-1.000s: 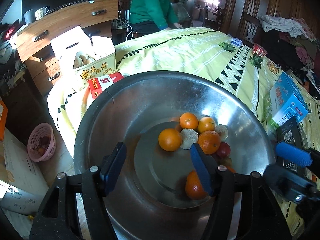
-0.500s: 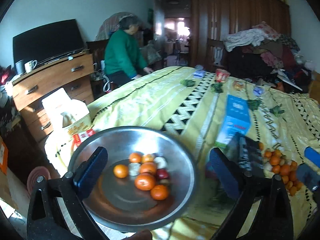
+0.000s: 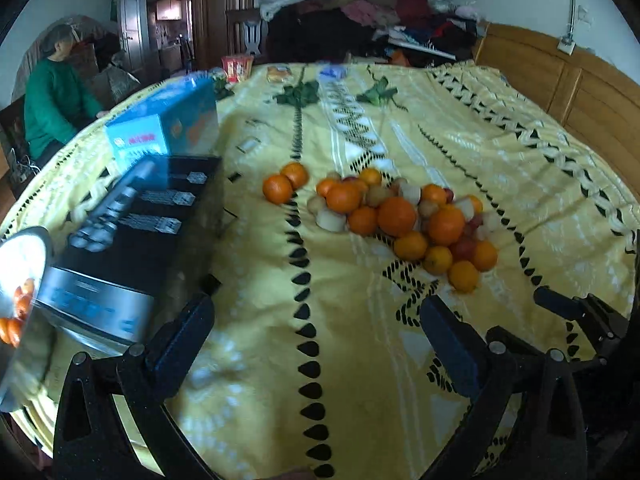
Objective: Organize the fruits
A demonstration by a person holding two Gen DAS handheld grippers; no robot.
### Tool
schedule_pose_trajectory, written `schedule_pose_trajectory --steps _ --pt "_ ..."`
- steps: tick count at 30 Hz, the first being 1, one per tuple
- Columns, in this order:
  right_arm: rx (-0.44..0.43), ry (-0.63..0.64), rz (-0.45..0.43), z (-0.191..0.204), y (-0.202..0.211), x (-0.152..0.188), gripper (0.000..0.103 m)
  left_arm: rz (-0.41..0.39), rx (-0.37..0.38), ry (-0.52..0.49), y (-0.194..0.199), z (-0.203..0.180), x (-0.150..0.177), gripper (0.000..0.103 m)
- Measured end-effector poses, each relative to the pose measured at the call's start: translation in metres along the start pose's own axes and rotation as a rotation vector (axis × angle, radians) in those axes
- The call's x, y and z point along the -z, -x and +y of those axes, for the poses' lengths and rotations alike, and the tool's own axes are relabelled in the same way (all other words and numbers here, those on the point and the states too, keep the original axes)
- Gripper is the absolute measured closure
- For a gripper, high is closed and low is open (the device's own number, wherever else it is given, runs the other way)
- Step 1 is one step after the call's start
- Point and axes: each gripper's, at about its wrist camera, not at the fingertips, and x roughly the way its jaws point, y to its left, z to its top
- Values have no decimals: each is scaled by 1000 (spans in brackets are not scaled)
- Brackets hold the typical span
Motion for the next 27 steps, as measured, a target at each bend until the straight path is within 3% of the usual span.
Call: schedule_pose_trajectory --steps 7,9,13,16,27 --pt "10 -36 102 -40 -45 14 14 90 -121 -57 -82 -17 19 0" --pt "8 -36 97 -44 -48 19 13 101 -109 -68 -91 -20 24 0" --pt "-18 -27 82 -49 -56 26 0 122 -71 -36 -106 -19 29 0" --pt "-31 -26 70 -52 -57 29 0 105 -19 11 -109 -9 34 0" --pt "-34 -34 61 -50 -59 30 0 73 -17 6 -107 -10 39 0"
